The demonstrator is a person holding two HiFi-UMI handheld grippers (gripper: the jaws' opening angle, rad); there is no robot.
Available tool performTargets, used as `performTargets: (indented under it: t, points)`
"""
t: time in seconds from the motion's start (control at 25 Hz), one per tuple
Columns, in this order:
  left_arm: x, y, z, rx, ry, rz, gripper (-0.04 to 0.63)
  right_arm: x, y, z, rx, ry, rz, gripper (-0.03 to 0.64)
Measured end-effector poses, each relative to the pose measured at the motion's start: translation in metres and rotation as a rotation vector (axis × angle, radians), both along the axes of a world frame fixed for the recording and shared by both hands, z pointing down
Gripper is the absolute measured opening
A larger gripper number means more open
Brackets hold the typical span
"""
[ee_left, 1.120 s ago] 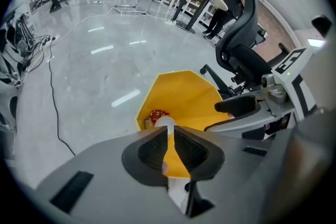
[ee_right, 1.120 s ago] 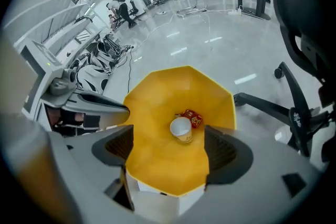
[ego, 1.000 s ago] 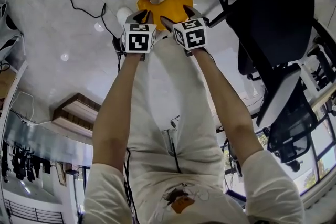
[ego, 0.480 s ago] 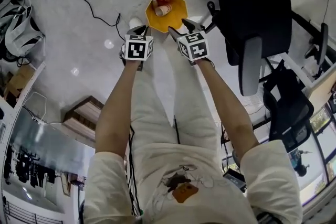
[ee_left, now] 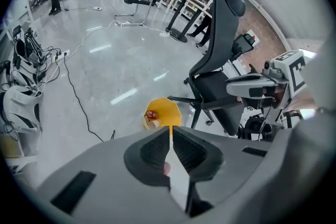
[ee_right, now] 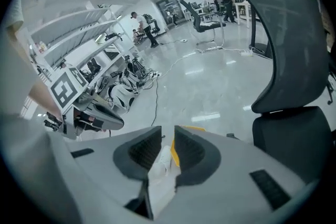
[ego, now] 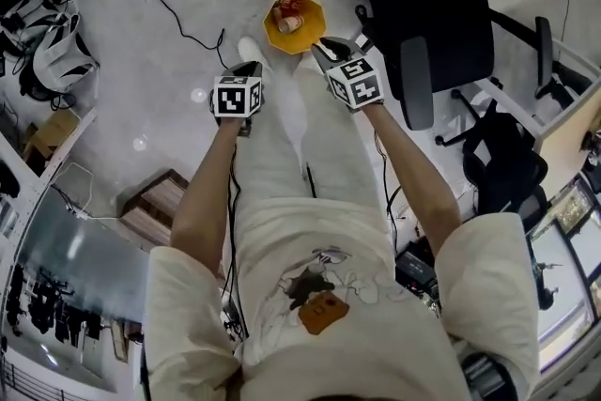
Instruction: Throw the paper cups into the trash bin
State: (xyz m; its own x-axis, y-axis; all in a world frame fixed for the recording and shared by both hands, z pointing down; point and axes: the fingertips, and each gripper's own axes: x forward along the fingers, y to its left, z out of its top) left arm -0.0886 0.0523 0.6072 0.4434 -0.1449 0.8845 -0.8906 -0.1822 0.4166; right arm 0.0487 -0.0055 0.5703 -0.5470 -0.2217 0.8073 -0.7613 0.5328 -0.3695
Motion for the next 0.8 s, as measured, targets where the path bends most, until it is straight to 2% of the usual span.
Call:
performTargets:
  t: [0.12, 0.28, 0.4, 0.52, 0.68, 0.8]
  points:
    - [-0.010, 0.015, -0.026, 0.008, 0.006, 0.013, 0.023, -0.001, 0.006, -0.034, 0.005, -0.022, -0.067, 0.028]
    - [-0.028, 0.033, -0.059, 0.035, 0.010, 0.063, 0.021, 0.002, 0.003, -0.076, 0.047, -0.015, -0.123, 0.028]
    - [-0.047, 0.041, -0.082, 0.052, 0.006, 0.033, 0.021, 0.004, 0.000, -0.108, 0.083, -0.035, -0.131, 0.027]
    - [-0.062, 0.040, -0.109, 0.090, 0.019, -0.033, 0.021, 0.002, 0.004, -0.141, 0.105, -0.073, -0.116, 0.028]
    - [-0.060, 0.023, -0.160, 0.201, 0.063, -0.059, 0.021, -0.006, 0.011, -0.197, 0.124, -0.188, -0.047, 0.028]
    - [-0.050, 0.007, -0.220, 0.350, 0.109, -0.021, 0.009, -0.015, 0.011, -0.261, 0.160, -0.332, 0.012, 0.026]
